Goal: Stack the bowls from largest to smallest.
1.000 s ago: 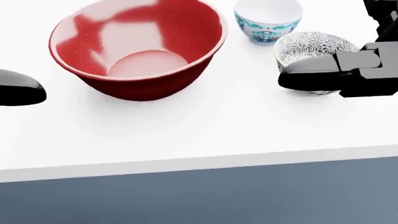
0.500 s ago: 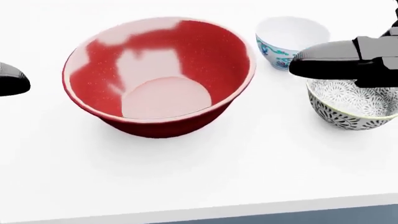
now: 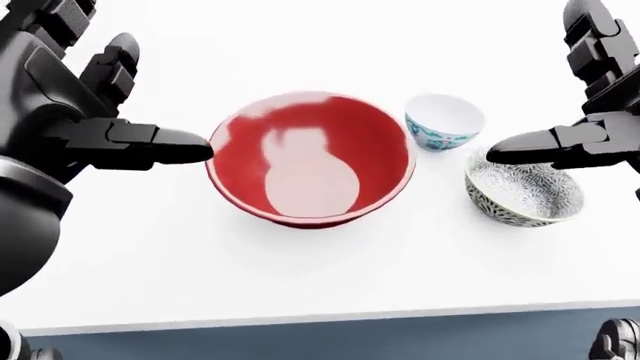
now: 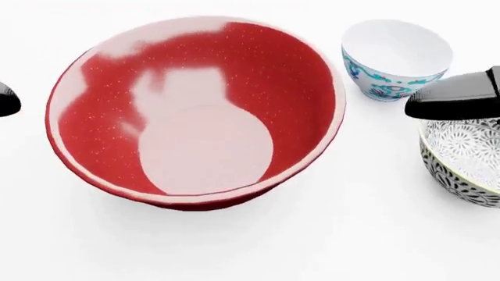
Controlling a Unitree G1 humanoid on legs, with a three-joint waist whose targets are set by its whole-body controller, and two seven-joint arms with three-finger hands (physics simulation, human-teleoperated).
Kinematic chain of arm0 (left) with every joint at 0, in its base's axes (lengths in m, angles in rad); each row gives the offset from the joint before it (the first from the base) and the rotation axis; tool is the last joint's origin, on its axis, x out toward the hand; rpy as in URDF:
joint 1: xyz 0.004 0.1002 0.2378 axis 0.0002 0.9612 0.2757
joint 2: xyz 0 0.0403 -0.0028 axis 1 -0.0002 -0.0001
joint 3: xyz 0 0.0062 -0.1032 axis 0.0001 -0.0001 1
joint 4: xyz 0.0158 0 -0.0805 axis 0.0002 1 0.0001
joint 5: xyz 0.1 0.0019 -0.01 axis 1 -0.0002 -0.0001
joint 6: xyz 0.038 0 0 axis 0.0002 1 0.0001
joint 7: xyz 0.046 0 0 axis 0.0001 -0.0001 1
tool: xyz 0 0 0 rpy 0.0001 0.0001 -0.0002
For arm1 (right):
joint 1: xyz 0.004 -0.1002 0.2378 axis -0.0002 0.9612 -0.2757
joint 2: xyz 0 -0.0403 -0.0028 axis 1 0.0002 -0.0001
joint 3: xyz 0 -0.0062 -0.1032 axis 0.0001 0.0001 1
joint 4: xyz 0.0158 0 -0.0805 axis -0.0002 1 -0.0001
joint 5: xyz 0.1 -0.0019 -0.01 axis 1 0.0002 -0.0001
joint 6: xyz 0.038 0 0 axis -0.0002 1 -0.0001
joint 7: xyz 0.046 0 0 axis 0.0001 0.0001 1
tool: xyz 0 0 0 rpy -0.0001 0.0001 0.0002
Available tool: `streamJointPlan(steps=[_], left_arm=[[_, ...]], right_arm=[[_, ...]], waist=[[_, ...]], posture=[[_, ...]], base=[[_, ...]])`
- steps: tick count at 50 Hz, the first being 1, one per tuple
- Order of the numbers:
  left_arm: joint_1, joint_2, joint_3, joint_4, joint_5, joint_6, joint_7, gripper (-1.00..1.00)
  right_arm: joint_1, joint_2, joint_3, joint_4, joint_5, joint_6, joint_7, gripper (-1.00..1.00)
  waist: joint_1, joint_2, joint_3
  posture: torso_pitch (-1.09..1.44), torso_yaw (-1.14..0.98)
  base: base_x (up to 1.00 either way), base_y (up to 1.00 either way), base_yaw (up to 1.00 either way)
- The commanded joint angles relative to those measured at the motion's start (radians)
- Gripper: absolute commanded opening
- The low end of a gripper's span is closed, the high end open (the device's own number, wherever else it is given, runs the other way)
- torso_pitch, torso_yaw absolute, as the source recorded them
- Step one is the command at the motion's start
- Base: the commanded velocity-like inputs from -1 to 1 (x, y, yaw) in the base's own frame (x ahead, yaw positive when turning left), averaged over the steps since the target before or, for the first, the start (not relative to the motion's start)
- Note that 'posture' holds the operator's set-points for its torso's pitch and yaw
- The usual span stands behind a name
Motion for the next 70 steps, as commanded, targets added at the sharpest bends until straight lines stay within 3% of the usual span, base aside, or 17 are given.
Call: streamJointPlan(steps=[1, 6, 10, 14, 15, 16, 26, 33, 38, 41, 47, 53, 55, 59, 63, 68, 70], left_arm=[[-0.021, 0.012, 0.014, -0.011, 0.014, -0.034, -0.004, 1.0], [-0.019, 0.0, 0.013, -0.018, 0.026, -0.027, -0.008, 1.0], [-0.027, -0.008, 0.004, -0.019, 0.034, -0.021, -0.007, 1.0], [-0.034, -0.011, 0.006, -0.022, 0.029, -0.012, 0.0, 1.0], [-0.043, 0.001, 0.022, -0.024, 0.004, -0.002, 0.01, 1.0], [-0.045, 0.007, 0.023, -0.023, -0.007, -0.002, 0.017, 1.0], [-0.043, 0.028, 0.01, -0.021, -0.032, -0.023, 0.036, 1.0], [-0.036, 0.024, 0.008, -0.028, -0.031, -0.024, 0.038, 1.0], [-0.025, 0.018, 0.011, -0.027, -0.016, -0.027, 0.024, 1.0], [-0.021, 0.016, 0.015, -0.028, -0.012, -0.027, 0.02, 1.0], [-0.021, 0.013, 0.015, -0.028, -0.009, -0.025, 0.018, 1.0], [-0.022, 0.013, 0.014, -0.029, -0.011, -0.025, 0.02, 1.0], [-0.021, 0.014, 0.015, -0.027, -0.008, -0.025, 0.017, 1.0], [-0.019, 0.014, 0.018, -0.028, -0.01, -0.026, 0.017, 1.0], [-0.014, 0.015, 0.021, -0.025, -0.005, -0.029, 0.01, 1.0], [-0.013, 0.015, 0.024, -0.021, 0.003, -0.029, 0.0, 1.0], [-0.013, 0.018, 0.026, -0.02, 0.002, -0.029, -0.001, 1.0]], right_arm=[[0.01, -0.055, -0.041, -0.012, 0.026, 0.005, 0.014, 1.0], [0.104, -0.165, -0.127, -0.067, 0.073, 0.083, 0.019, 1.0], [0.188, -0.266, -0.247, -0.086, 0.132, 0.159, 0.007, 1.0], [0.189, -0.358, -0.189, -0.14, 0.063, 0.297, -0.034, 1.0], [0.11, -0.431, -0.033, -0.15, 0.028, 0.408, -0.106, 1.0], [0.041, -0.415, 0.028, -0.149, 0.005, 0.465, -0.112, 1.0], [0.0, -0.443, 0.363, -0.151, -0.316, 0.508, 0.016, 1.0], [-0.001, -0.434, 0.564, -0.118, -0.531, 0.508, 0.087, 1.0], [-0.051, -0.34, 0.743, -0.041, -0.772, 0.508, 0.202, 1.0], [-0.052, -0.311, 0.805, -0.016, -0.938, 0.508, 0.313, 1.0], [-0.007, -0.273, 0.872, 0.09, -1.296, 0.425, 0.576, 1.0], [0.059, -0.148, 0.838, 0.229, -1.8, 0.283, 0.975, 1.0], [0.092, -0.038, 0.763, 0.292, -2.012, 0.175, 1.133, 1.0], [0.125, 0.254, 0.538, 0.388, -2.365, -0.146, 1.361, 1.0], [0.124, 0.431, 0.402, 0.438, -2.484, -0.358, 1.387, 0.87], [0.115, 0.5, 0.352, 0.45, -2.539, -0.451, 1.397, 0.69], [0.113, 0.51, 0.345, 0.448, -2.548, -0.465, 1.401, 0.5]], waist=[[-0.002, 0.003, -0.021], [0.003, -0.005, -0.016], [0.006, -0.01, -0.011], [0.01, -0.013, -0.005], [0.009, -0.013, -0.004], [0.009, -0.013, -0.005], [0.006, -0.005, -0.007], [0.004, 0.004, -0.014], [-0.001, 0.012, -0.018], [-0.003, 0.017, -0.022], [-0.002, 0.024, -0.025], [-0.007, 0.029, -0.031], [-0.009, 0.032, -0.032], [-0.015, 0.042, -0.036], [-0.019, 0.054, -0.039], [-0.023, 0.059, -0.044], [-0.024, 0.059, -0.044]], posture=[[0.0, 0.0], [0.0, 0.0], [0.0, 0.0], [0.0, 0.0], [0.0, 0.0], [0.0, 0.0], [0.0, 0.0], [0.0, 0.0], [0.0, 0.0], [0.0, 0.0], [0.0, 0.0], [0.0, 0.0], [0.0, 0.0], [0.0, 0.0], [0.0, 0.0], [0.0, 0.0], [0.0, 0.0]], base=[[0.0, 0.0, 0.0], [0.0, 0.0, 0.0], [0.0, 0.0, 0.0], [0.0, 0.0, 0.0], [0.0, 0.0, 0.0], [0.0, 0.0, 0.0], [0.0, 0.0, 0.0], [0.0, 0.0, 0.0], [0.0, 0.0, 0.0], [0.0, 0.0, 0.0], [0.0, 0.0, 0.0], [0.0, 0.0, 0.0], [0.0, 0.0, 0.0], [0.0, 0.0, 0.0], [0.0, 0.0, 0.0], [0.0, 0.0, 0.0], [0.0, 0.0, 0.0]])
